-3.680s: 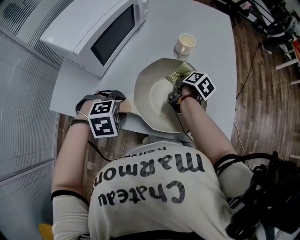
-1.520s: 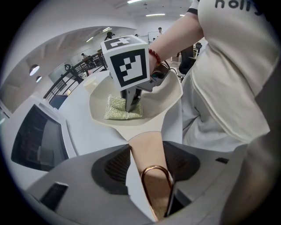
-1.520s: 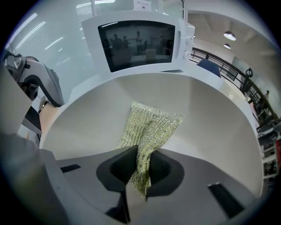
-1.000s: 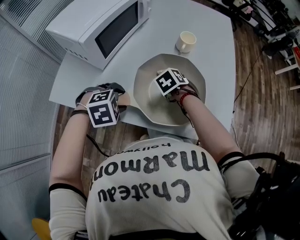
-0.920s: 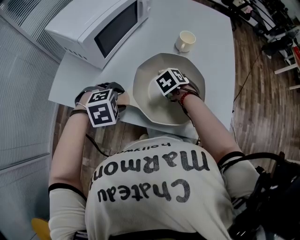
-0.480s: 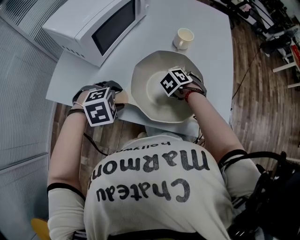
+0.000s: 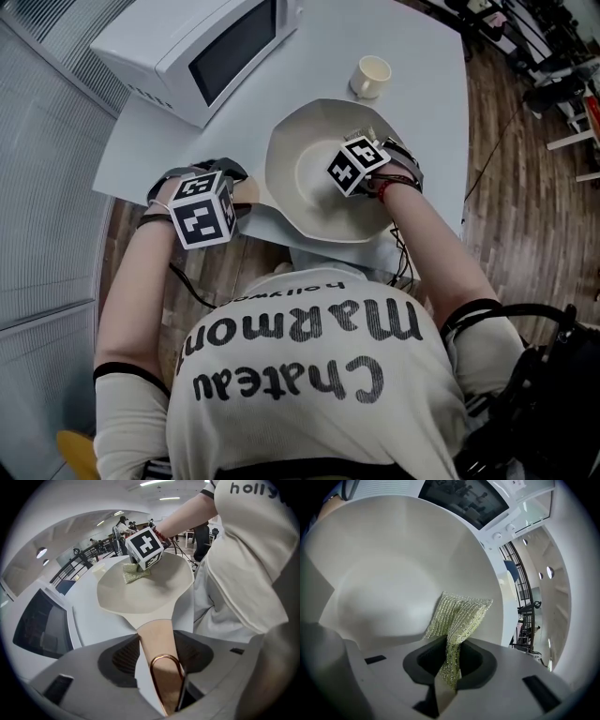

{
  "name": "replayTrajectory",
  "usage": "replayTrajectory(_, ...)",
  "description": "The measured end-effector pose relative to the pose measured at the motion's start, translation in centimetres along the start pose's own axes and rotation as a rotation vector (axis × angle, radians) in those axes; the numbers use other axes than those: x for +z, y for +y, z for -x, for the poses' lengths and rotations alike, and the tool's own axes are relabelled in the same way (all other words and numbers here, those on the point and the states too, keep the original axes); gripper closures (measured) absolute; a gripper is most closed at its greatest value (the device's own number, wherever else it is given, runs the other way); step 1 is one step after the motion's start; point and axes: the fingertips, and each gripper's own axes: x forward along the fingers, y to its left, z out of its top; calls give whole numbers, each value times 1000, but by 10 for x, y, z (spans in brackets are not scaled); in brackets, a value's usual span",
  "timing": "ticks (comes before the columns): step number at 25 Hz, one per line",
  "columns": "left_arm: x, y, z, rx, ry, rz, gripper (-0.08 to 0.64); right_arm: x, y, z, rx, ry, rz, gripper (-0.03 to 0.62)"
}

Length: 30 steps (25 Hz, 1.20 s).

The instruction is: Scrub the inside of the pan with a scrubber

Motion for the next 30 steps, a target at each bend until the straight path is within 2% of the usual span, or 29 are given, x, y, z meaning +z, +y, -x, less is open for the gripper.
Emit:
replayTrajectory(16,-2,0,-1,1,11,13,331,-13,-44,29,-98,-44,56,540)
replayTrajectory(19,-1,0,-1,-3,7,23,331,-14,-53,36,-94,-67,12,540)
replayTrajectory(21,-1,0,1,-5,3,28,331,-8,-56,45,-48,-113,-62,540)
replayTrajectory(22,-1,0,1,-5,0,30,331,-1,-54,53,2,-160,-115,540)
replayTrajectory(23,-1,0,1,-5,-3,32,330,8,-48,63,86,-221,-181,540)
replayTrajectory(24,-1,0,1,-5,-5,33,330,19,-36,75,217,-289,-260,540)
replayTrajectory(25,-1,0,2,-5,-5,34,328,30,-19,88,398,-353,-347,540)
replayTrajectory(28,-1,0,2,-13,-3,37,327,64,47,135,1028,-478,-555,540)
replayTrajectory(29,-1,-1,2,-17,-4,39,327,72,64,148,1178,-495,-586,540)
replayTrajectory(30,-1,-1,2,-21,-6,43,327,79,78,157,1283,-504,-600,540)
